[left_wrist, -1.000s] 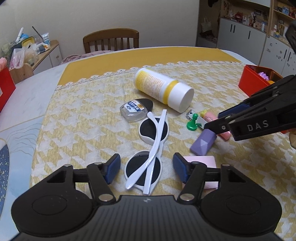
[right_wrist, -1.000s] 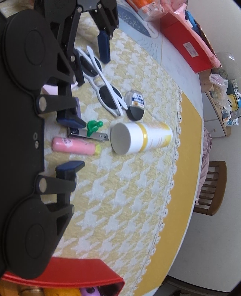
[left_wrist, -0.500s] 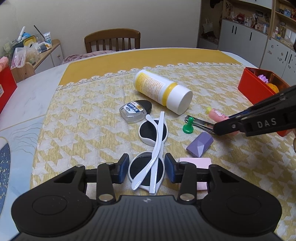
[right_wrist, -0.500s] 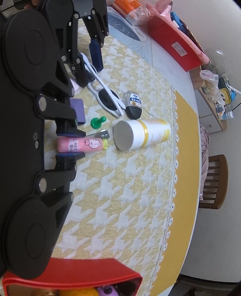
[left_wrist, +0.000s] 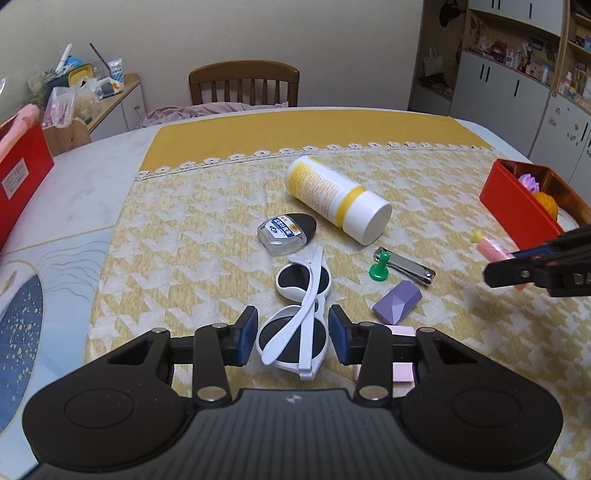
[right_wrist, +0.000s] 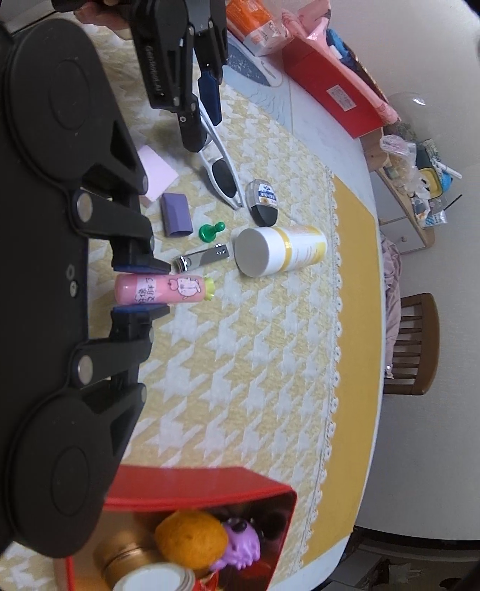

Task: Organize rigid objects
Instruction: 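Grasp the pink lighter with the right tool while the left grasps the white sunglasses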

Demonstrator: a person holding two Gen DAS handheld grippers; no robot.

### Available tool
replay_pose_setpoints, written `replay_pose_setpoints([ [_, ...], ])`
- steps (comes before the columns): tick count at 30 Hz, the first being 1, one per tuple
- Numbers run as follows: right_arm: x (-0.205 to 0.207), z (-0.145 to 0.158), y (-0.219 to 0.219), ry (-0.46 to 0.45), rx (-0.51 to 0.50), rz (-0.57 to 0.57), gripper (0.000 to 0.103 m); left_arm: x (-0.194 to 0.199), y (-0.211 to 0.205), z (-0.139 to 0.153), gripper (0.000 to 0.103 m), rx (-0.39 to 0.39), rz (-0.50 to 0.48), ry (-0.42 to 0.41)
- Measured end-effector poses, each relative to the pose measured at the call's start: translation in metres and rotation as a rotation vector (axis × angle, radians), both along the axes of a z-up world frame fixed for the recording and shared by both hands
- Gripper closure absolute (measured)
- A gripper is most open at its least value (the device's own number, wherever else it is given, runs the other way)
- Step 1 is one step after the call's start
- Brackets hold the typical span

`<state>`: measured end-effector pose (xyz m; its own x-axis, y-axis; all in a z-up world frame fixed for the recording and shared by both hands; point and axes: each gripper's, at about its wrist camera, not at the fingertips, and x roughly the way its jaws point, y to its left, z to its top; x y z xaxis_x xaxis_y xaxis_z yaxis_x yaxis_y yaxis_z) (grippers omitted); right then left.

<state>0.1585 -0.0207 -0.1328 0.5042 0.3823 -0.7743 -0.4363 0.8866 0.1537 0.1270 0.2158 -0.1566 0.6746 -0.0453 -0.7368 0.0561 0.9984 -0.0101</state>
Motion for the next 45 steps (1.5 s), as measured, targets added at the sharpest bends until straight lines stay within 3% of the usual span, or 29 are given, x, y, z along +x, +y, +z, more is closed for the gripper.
replay_pose_setpoints([
  [5, -0.015, 0.017, -0.016, -0.033, 0.011, 0.003, 0.089, -0.006, 0.0, 0.013, 0.063, -0.013, 0.027, -0.02],
  [6, -0.018, 0.021, -0.019, -0.038, 0.015, 0.003, 0.089, -0.008, -0.001, 0.017, 0.067, -0.016, 0.03, -0.026],
  [7, -0.021, 0.024, -0.023, -0.045, 0.018, 0.003, 0.089, -0.008, -0.001, 0.02, 0.09, -0.022, 0.029, -0.025],
  [9, -0.026, 0.031, -0.032, -0.057, 0.023, -0.002, 0.088, -0.01, -0.003, 0.024, 0.095, -0.014, 0.042, -0.029],
  [14, -0.034, 0.039, -0.055, -0.068, 0.038, -0.018, 0.088, -0.012, -0.008, 0.025, 0.096, 0.003, 0.05, -0.029],
  [21, -0.04, 0.041, -0.083, -0.064, 0.046, -0.034, 0.088, -0.023, 0.011, 0.031, 0.096, -0.054, 0.142, -0.023],
  [24, -0.042, 0.039, -0.091, -0.053, 0.059, -0.046, 0.088, -0.027, 0.018, 0.026, 0.082, -0.065, 0.184, 0.011],
  [26, -0.044, 0.039, -0.096, -0.049, 0.066, -0.05, 0.088, -0.03, 0.02, 0.02, 0.047, -0.069, 0.212, 0.032],
  [28, -0.046, 0.039, -0.098, -0.048, 0.067, -0.047, 0.088, -0.036, 0.019, 0.016, 0.037, -0.084, 0.227, 0.027],
  [31, -0.049, 0.037, -0.102, -0.043, 0.059, -0.045, 0.088, -0.036, 0.014, 0.005, 0.037, -0.093, 0.242, 0.056],
  [42, -0.051, 0.029, -0.111, -0.015, 0.038, -0.057, 0.088, -0.015, -0.007, -0.022, 0.037, 0.008, 0.318, 0.067],
  [45, -0.05, 0.029, -0.112, -0.014, 0.037, -0.06, 0.088, -0.017, -0.006, -0.024, 0.038, -0.003, 0.344, 0.049],
])
